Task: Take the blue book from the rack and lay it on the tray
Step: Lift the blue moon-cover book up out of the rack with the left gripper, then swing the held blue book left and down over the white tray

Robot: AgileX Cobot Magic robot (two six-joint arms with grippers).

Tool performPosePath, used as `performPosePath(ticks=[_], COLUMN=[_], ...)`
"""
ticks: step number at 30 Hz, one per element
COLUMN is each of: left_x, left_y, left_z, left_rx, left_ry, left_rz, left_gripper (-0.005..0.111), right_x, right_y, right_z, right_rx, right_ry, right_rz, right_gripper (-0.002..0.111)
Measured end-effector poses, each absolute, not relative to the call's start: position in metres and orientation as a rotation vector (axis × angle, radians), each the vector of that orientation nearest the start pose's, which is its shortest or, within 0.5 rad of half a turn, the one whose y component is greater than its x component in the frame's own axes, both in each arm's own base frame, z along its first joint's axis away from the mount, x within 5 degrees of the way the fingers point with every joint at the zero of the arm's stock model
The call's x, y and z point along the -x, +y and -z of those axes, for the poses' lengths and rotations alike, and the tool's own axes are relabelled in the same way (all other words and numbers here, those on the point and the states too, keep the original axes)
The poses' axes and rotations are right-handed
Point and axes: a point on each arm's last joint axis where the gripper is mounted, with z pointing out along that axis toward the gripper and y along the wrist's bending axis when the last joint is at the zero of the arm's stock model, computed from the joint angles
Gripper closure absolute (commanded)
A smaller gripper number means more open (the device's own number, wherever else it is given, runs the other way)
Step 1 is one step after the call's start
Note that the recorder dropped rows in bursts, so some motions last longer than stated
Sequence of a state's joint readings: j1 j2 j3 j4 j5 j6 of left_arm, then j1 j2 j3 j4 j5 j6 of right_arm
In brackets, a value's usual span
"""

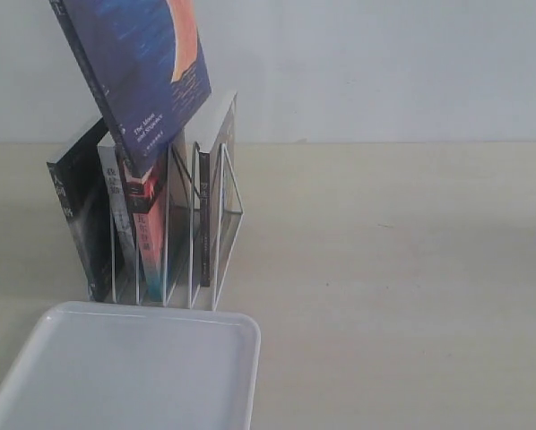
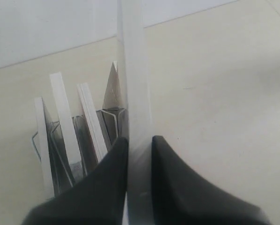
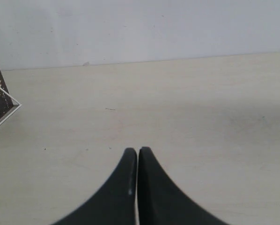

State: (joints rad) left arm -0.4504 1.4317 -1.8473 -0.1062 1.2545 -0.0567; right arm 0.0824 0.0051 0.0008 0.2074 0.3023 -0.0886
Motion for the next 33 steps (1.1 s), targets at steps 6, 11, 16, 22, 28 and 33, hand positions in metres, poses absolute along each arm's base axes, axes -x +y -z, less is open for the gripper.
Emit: performPosePath(ticks=[6, 11, 16, 22, 28, 33], left_x=[-0.234, -0.21, -0.169, -0.124, -0.096, -0.078], left_y=[-0.123, -0.112, -0.099, -0.078, -0.066, -0.061], left_z=[-0.494, -0.511, -0.534, -0.538, -0.521, -0.501], left_rx=[-0.468, -0.459, -0.456, -0.423, -0.4, -0.395], left_ry=[2.272, 2.205, 2.104, 2.051, 2.075, 2.086], left_rz=[0.393, 0.407, 0.513, 0.562, 0.59, 0.643], left_gripper=[0.103, 0.103, 0.103, 0.103, 0.103, 0.103], right_x=[-0.054, -0.054, -0.054, -0.054, -0.054, -0.054], right_y=[0.01, 0.01, 0.01, 0.01, 0.01, 0.01], right_z=[-0.186, -0.186, -0.186, -0.186, -0.186, -0.186], right_rx=[0.02, 0.02, 0.02, 0.02, 0.02, 0.02], right_ry=[1.789, 1.789, 1.789, 1.789, 1.789, 1.789], right_rz=[-0.193, -0.193, -0.193, -0.193, -0.193, -0.193], right_gripper=[0.108, 0.108, 0.108, 0.108, 0.108, 0.108])
